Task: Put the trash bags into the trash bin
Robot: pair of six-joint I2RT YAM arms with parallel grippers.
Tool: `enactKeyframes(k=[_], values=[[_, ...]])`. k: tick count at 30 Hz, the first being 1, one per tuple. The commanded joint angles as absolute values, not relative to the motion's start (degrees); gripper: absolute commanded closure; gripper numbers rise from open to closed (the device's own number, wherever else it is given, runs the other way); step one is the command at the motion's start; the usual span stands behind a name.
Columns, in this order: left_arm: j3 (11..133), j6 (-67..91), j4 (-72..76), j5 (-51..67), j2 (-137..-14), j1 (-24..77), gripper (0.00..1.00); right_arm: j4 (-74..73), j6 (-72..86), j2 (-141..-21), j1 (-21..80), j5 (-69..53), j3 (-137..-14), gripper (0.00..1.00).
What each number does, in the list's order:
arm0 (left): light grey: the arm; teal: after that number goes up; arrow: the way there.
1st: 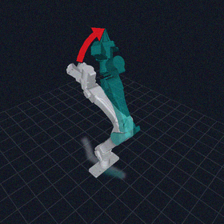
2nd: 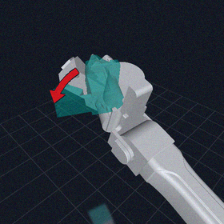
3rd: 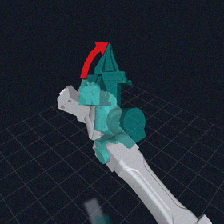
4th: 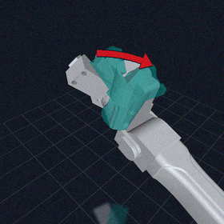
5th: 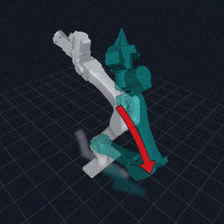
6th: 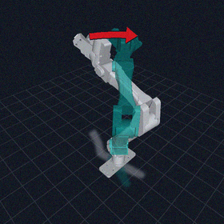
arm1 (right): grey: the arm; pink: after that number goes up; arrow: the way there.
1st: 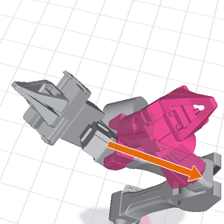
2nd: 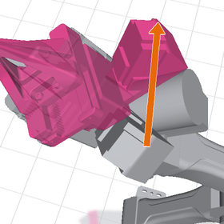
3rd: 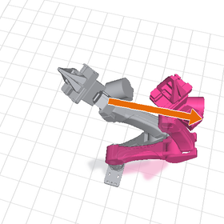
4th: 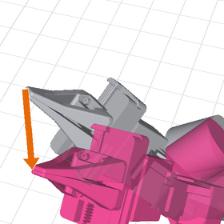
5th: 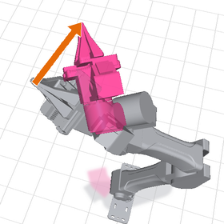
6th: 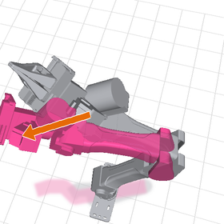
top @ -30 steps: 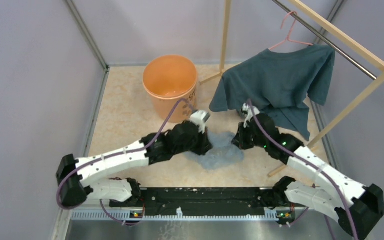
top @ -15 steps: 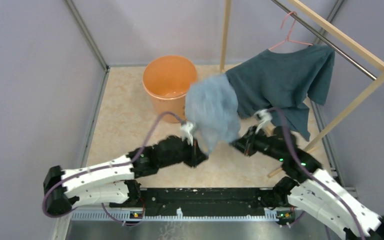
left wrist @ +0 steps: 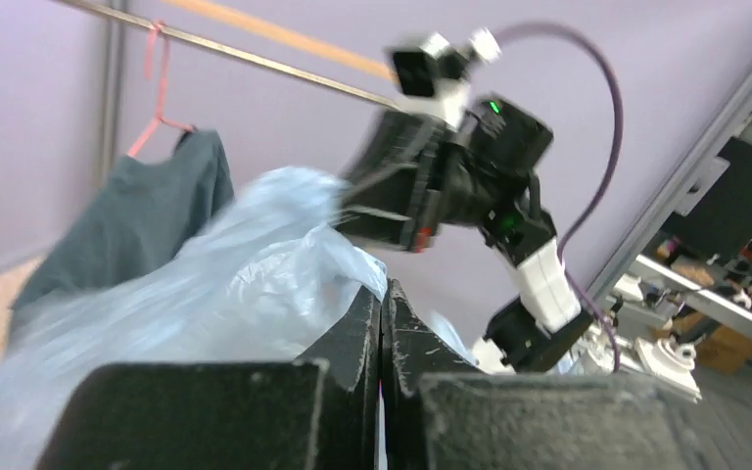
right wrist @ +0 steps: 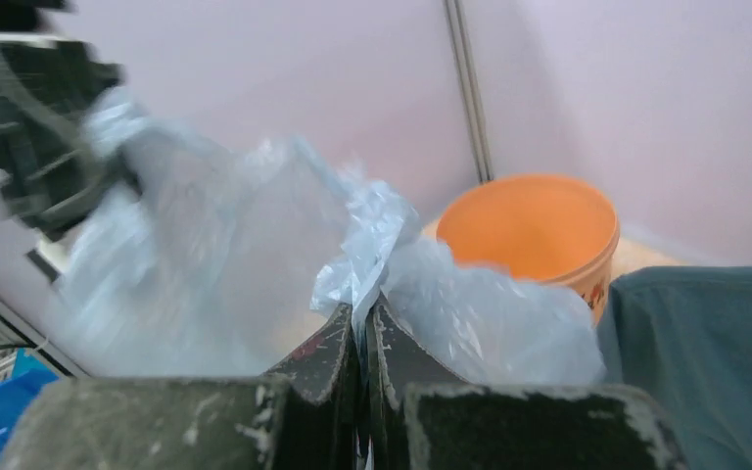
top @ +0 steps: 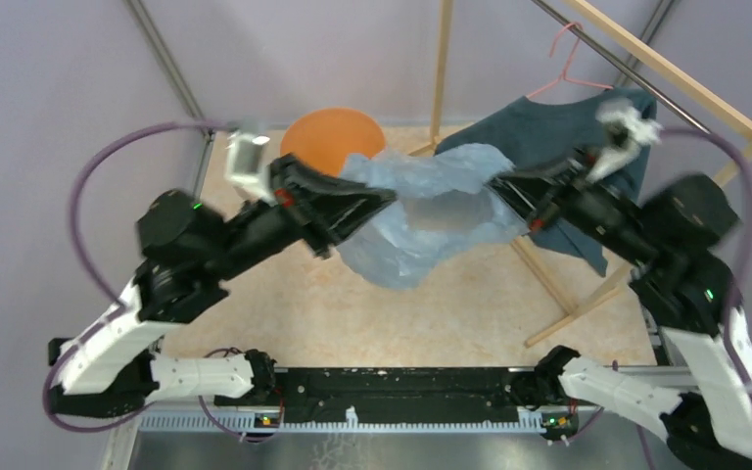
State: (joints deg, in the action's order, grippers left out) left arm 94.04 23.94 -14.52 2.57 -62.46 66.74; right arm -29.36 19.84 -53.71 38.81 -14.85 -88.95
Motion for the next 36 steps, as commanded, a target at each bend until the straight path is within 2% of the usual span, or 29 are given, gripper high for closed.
enactKeyframes(k=[1,2,4,7,8,10,13,15,16,19,21,22,24,26,28,30,33,36], values=[[75.19,24.43,-16.56,-8.06,-54.57,66.71,1.00,-24.39,20.15,-41.32,38.64,-15.48,-71.80,1.00],[68.47,28.53,-18.71,-12.58,-52.57,66.71,1.00,-23.81,22.73,-37.52,38.60,-13.73,-64.95,1.00],[53.72,38.20,-23.26,-14.44,-48.99,66.71,1.00,-24.59,28.40,-33.20,38.64,-14.49,-49.91,1.00],[35.22,53.09,-24.45,-6.42,-41.76,66.71,1.00,-24.85,38.04,-29.08,38.67,-21.47,-31.84,1.00],[30.97,55.46,-22.44,-3.03,-39.00,66.71,1.00,-24.17,40.33,-27.55,38.63,-22.39,-28.44,1.00],[30.52,55.47,-21.09,-1.49,-35.40,66.71,1.00,-22.88,41.41,-25.65,38.65,-19.77,-28.31,1.00],[44.00,44.03,-22.75,-9.74,-38.13,66.65,1.00,-20.68,33.58,-31.59,38.58,-13.38,-39.41,1.00],[59.60,33.58,-25.16,-13.69,-45.57,66.62,1.00,-24.74,24.69,-41.29,38.56,-11.37,-53.38,1.00],[68.93,28.60,-26.49,-13.85,-51.81,66.62,1.00,-28.96,18.95,-46.64,38.55,-10.80,-65.55,1.00],[94.01,19.37,-29.30,-7.08,-62.82,66.71,1.00,-38.80,11.37,-56.60,38.62,-10.80,-89.92,1.00],[101.27,16.96,-26.98,-0.96,-64.63,66.71,1.00,-37.74,10.69,-56.29,38.67,-14.05,-96.44,1.00],[100.87,16.55,-24.83,1.91,-63.65,66.71,1.00,-35.15,11.21,-54.53,38.59,-16.20,-95.95,1.00],[89.96,16.82,-17.83,1.16,-57.98,66.71,1.00,-27.84,13.06,-48.47,38.58,-19.07,-88.67,1.00],[76.15,20.44,-15.40,-7.78,-50.64,66.71,1.00,-22.70,14.88,-40.47,38.64,-17.63,-76.29,1.00],[63.56,29.94,-21.62,-20.54,-44.16,66.71,1.00,-24.39,19.37,-35.12,38.60,-10.10,-63.58,1.00],[54.98,43.67,-35.72,-29.22,-39.60,66.71,1.00,-30.99,26.05,-31.75,38.58,-3.67,-52.85,1.00],[44.74,61.99,-50.05,-26.71,-31.54,66.71,1.00,-36.62,35.43,-26.95,38.57,-2.12,-40.81,1.00],[36.00,58.45,-36.02,-19.78,-20.94,66.71,1.00,-28.64,37.22,-25.64,38.53,-4.77,-38.06,1.00]])
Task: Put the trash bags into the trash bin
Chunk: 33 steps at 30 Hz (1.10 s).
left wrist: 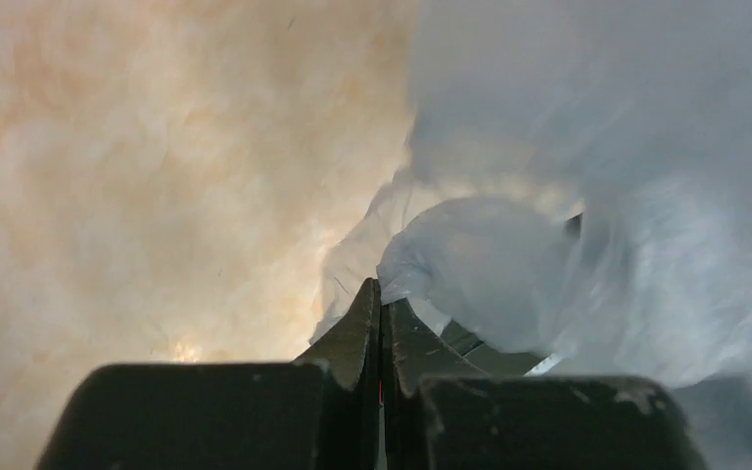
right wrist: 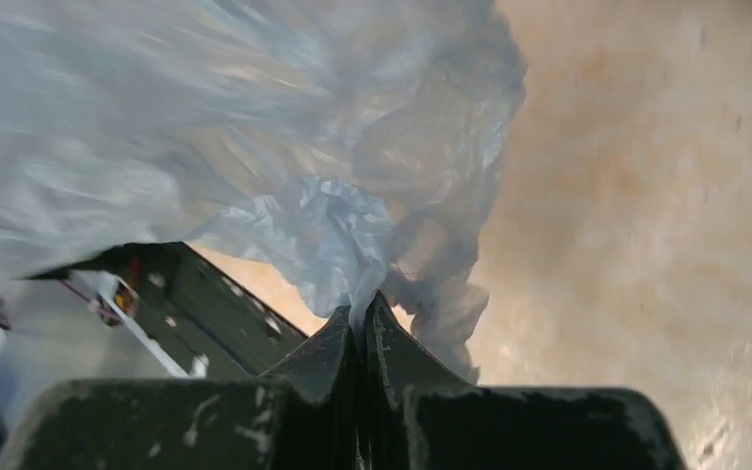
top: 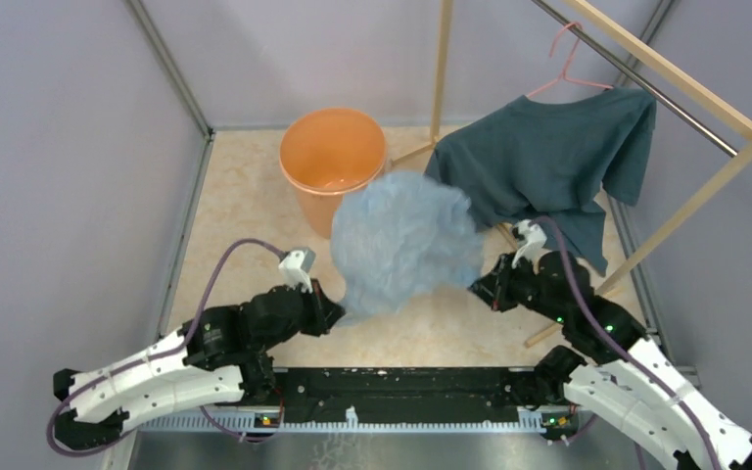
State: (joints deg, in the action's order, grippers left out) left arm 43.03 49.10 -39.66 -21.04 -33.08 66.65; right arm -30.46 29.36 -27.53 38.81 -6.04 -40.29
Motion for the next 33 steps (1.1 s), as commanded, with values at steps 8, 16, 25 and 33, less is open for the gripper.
enactKeyframes(k=[8,16,25,33], values=[[77.24,27.35,-26.09,-9.80,-45.53,66.71,1.00,-30.13,15.09,-53.16,38.62,-17.97,-82.41,1.00],[70.60,31.30,-28.37,-19.44,-47.36,66.71,1.00,-19.90,20.43,-38.14,38.61,-8.63,-66.23,1.00],[36.94,55.85,-29.88,-9.04,-41.76,66.71,1.00,-24.48,38.76,-26.41,38.54,-15.53,-31.73,1.00],[99.98,23.76,-39.95,-12.03,-62.31,66.71,1.00,-31.74,13.48,-49.23,38.56,-11.23,-81.57,1.00]])
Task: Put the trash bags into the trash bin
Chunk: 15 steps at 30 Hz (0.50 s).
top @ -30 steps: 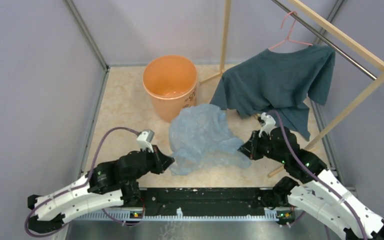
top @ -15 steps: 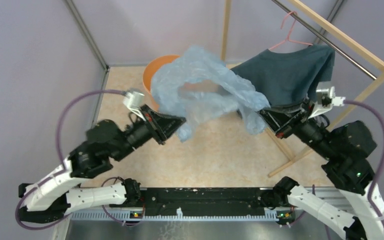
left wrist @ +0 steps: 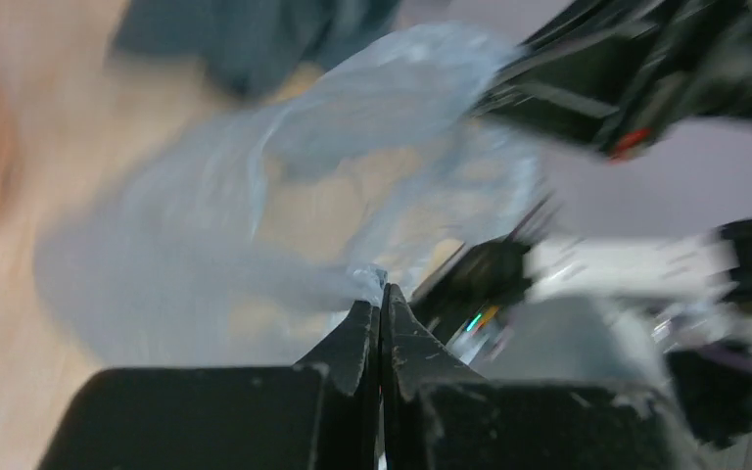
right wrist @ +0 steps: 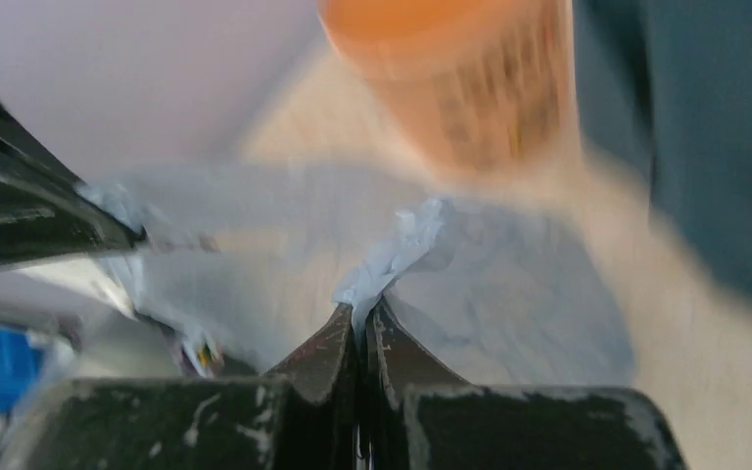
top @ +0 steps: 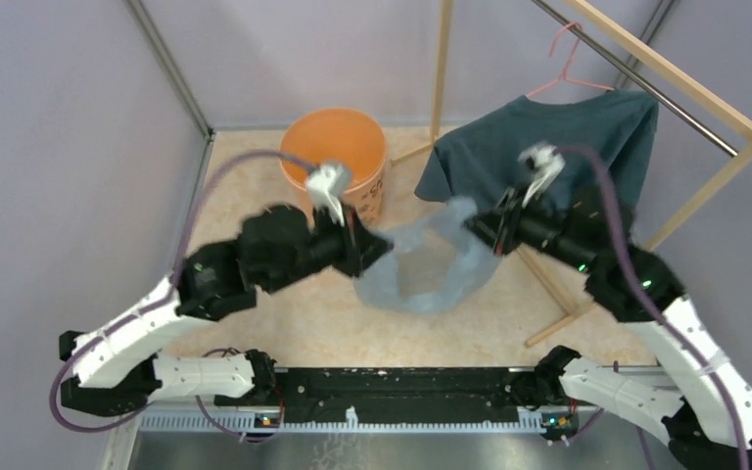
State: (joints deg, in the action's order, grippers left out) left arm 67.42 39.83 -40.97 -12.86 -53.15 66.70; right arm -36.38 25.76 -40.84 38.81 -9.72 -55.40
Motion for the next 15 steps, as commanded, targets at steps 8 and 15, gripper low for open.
enactKeyframes(k=[8,15], values=[[80.52,31.17,-30.01,-17.53,-54.30,66.71,1.00,-15.75,17.13,-37.63,38.54,-18.07,-73.50,1.00],[37.07,59.71,-35.88,-10.10,-47.19,66.79,1.00,-23.80,36.26,-29.88,38.55,-18.09,-30.39,1.00]])
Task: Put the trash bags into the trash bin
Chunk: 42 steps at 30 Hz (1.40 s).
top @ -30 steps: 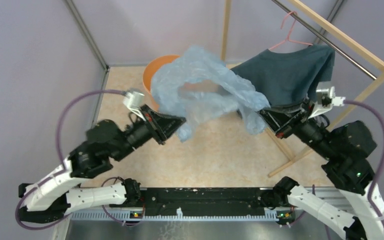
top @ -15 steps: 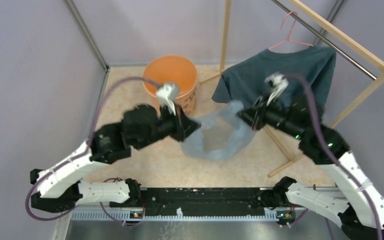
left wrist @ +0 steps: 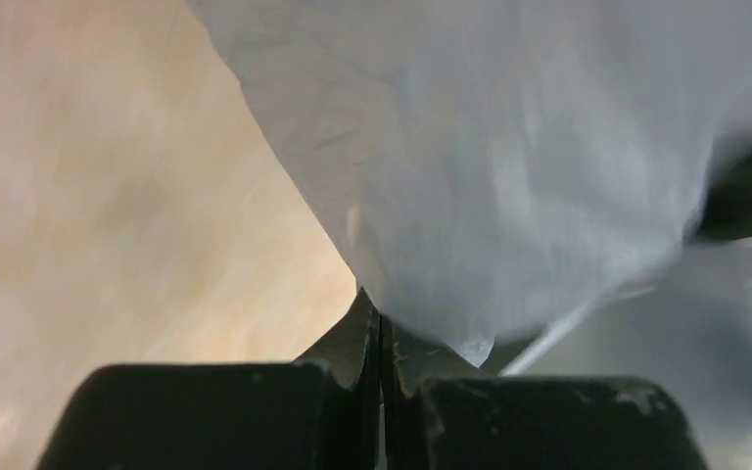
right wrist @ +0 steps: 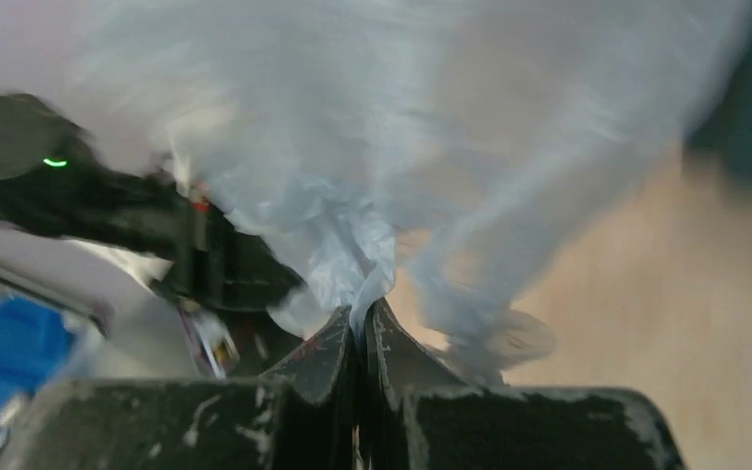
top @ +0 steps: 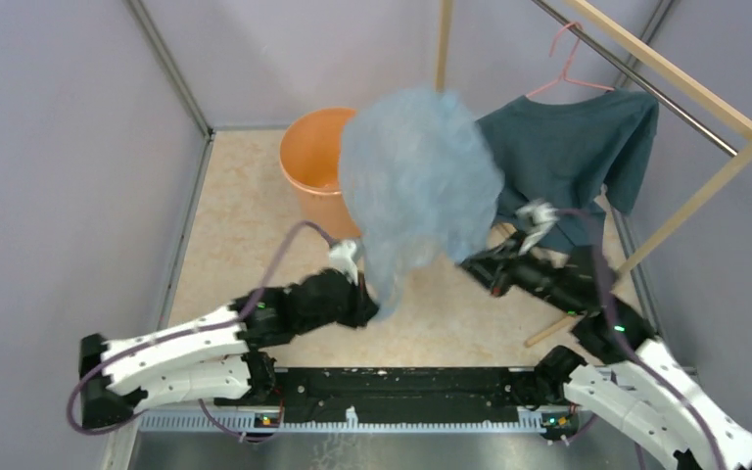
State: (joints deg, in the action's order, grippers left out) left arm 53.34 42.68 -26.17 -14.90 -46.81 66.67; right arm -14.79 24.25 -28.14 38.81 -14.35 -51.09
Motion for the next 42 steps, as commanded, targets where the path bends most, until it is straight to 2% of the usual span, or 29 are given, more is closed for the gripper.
enactKeyframes(k=[1,3,6,8,11,13,15,17,20,23,24,26,29,31,33,36,39,42], values=[[35.43,60.66,-36.19,-9.21,-45.54,66.80,1.00,-22.65,37.76,-29.00,38.55,-19.93,-28.55,1.00],[38.60,57.98,-35.48,-11.05,-41.65,66.82,1.00,-22.41,35.82,-28.32,38.58,-18.34,-31.58,1.00],[52.26,44.02,-31.04,-17.39,-40.72,66.80,1.00,-23.77,26.45,-33.58,38.52,-11.27,-46.15,1.00],[66.38,34.47,-29.94,-18.93,-46.08,66.80,1.00,-25.19,19.86,-40.54,38.57,-11.45,-59.49,1.00],[93.57,25.61,-37.89,-14.36,-60.58,66.93,1.00,-28.62,14.13,-49.40,38.58,-16.84,-80.67,1.00],[104.26,23.74,-41.32,-10.95,-66.11,67.10,1.00,-26.92,13.21,-50.49,38.51,-20.07,-87.31,1.00],[101.44,22.74,-37.44,-10.21,-64.82,67.15,1.00,-22.86,12.73,-47.59,38.53,-19.84,-85.43,1.00],[90.20,24.20,-33.11,-15.13,-59.89,67.15,1.00,-19.80,13.48,-42.60,38.56,-15.01,-76.41,1.00],[69.01,35.54,-35.52,-25.62,-52.26,67.15,1.00,-23.18,19.76,-37.34,38.51,-8.74,-59.86,1.00],[46.81,50.43,-42.33,-19.75,-49.67,67.15,1.00,-26.16,27.75,-35.55,38.57,-13.41,-41.16,1.00],[42.08,54.67,-44.04,-16.67,-48.85,67.15,1.00,-26.25,29.85,-34.74,38.58,-15.40,-35.10,1.00],[37.64,59.88,-46.58,-13.92,-45.17,67.59,1.00,-26.16,32.38,-32.11,38.53,-16.74,-31.53,1.00],[42.64,57.25,-47.88,-18.44,-37.69,67.85,1.00,-25.31,28.89,-29.84,38.58,-10.65,-36.84,1.00],[50.18,50.30,-44.90,-23.01,-36.58,67.77,1.00,-24.70,23.52,-33.23,38.56,-7.43,-44.06,1.00],[59.08,42.60,-40.40,-24.75,-39.94,67.82,1.00,-25.73,18.57,-39.96,38.54,-7.83,-53.02,1.00],[71.60,33.94,-34.97,-19.58,-50.41,67.84,1.00,-26.85,15.62,-49.23,38.50,-13.62,-63.54,1.00],[76.79,31.00,-30.84,-14.86,-57.52,67.87,1.00,-21.53,19.37,-49.71,38.53,-19.05,-63.09,1.00],[74.08,31.42,-25.20,-11.06,-60.32,67.85,1.00,-12.05,26.97,-45.87,38.58,-21.74,-54.53,1.00]])
